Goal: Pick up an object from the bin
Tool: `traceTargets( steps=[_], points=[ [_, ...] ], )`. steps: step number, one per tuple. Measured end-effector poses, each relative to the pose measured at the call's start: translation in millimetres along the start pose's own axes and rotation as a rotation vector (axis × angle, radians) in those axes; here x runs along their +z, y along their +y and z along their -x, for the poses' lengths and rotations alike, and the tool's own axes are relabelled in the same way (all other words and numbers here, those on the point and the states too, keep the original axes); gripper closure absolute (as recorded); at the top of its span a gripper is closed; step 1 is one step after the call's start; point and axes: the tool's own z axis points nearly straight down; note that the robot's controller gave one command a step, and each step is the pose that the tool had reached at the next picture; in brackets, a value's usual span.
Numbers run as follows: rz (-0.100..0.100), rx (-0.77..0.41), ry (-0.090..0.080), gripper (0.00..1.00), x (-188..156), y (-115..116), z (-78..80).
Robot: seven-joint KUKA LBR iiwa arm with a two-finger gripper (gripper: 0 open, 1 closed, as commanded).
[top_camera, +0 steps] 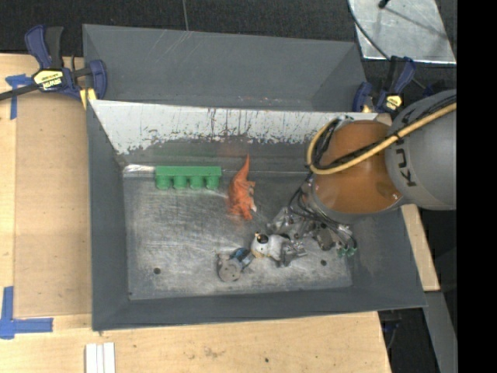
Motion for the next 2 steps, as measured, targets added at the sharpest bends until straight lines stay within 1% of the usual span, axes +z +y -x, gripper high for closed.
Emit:
traceTargets(
  steps=[2],
  points=[
    [0.0,0.0,0.0,1.0,0.0,0.0,0.0]
  ],
)
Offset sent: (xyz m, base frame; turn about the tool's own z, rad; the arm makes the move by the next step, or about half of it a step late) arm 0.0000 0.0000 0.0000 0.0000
